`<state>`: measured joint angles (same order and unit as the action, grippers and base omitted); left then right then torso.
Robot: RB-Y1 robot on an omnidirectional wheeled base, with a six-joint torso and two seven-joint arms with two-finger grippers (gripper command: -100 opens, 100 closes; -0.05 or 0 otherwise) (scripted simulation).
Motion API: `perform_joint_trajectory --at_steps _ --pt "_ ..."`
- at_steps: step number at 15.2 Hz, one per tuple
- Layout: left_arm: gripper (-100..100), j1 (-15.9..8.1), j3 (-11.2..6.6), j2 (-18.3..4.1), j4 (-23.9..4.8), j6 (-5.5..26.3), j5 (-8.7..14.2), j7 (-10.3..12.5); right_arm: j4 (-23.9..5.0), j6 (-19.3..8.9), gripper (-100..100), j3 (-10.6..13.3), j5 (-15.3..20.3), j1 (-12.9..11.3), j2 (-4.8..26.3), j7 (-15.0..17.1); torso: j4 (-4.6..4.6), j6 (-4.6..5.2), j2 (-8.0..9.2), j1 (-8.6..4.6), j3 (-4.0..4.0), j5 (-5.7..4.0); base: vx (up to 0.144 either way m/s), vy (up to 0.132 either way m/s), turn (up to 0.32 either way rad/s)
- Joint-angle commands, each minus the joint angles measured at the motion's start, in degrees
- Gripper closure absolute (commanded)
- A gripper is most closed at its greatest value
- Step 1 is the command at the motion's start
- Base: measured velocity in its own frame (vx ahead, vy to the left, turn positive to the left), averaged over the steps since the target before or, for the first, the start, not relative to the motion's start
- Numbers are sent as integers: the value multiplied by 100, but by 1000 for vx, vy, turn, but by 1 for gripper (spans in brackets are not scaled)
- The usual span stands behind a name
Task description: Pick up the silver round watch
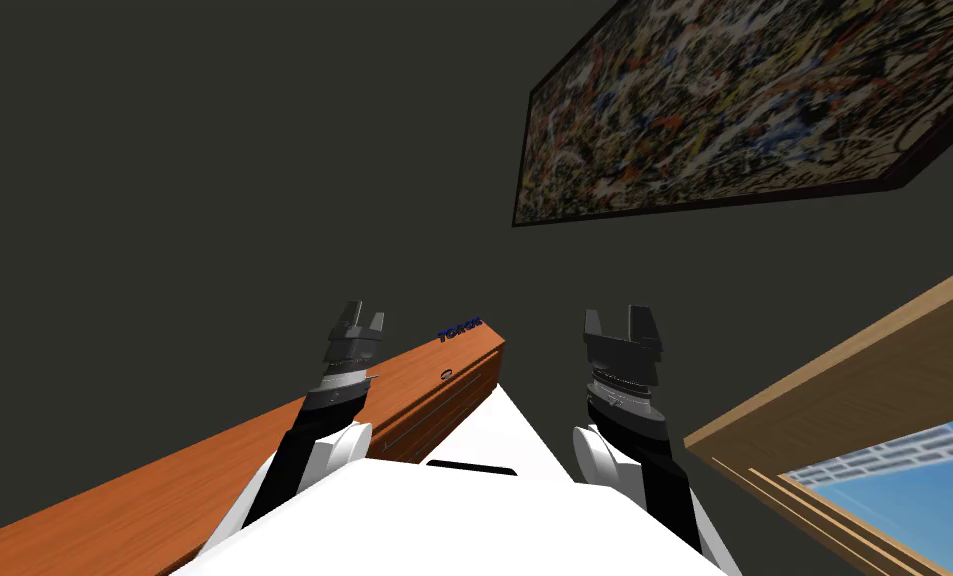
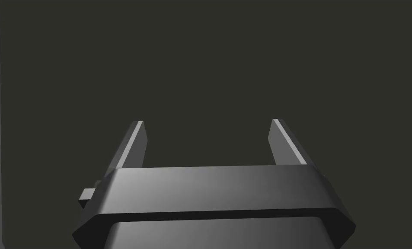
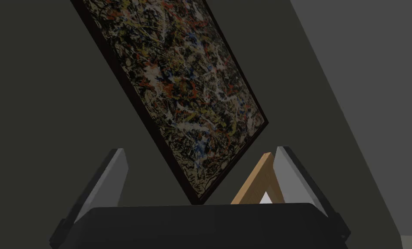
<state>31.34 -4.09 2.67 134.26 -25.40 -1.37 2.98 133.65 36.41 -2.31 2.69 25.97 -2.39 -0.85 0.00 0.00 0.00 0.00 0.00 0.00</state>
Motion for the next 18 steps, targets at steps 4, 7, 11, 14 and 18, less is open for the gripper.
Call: perform_joint_trajectory --at_steps 4,7,11,14,18 --pt "-100 -52 9 -455 -134 50 116 30 0 0 0 0 0 0 0 0 0 1 -1 4 -1 1 3 3 -33" --pt "-100 -129 23 -819 -334 126 289 75 0 0 0 0 0 0 0 0 -1 1 -3 5 -2 1 5 7 -45" --pt "-100 -301 55 -1268 -775 294 671 175 0 0 0 0 0 0 0 0 -1 1 -5 8 -3 2 11 10 -101" --pt "-100 -373 68 -1392 -963 363 828 216 0 0 0 0 0 0 0 0 -2 2 -7 9 -4 2 11 14 -93" --pt "-100 -621 114 -1699 -1600 603 1367 357 0 0 0 0 0 0 0 0 -2 2 -8 10 -5 3 10 16 -131"
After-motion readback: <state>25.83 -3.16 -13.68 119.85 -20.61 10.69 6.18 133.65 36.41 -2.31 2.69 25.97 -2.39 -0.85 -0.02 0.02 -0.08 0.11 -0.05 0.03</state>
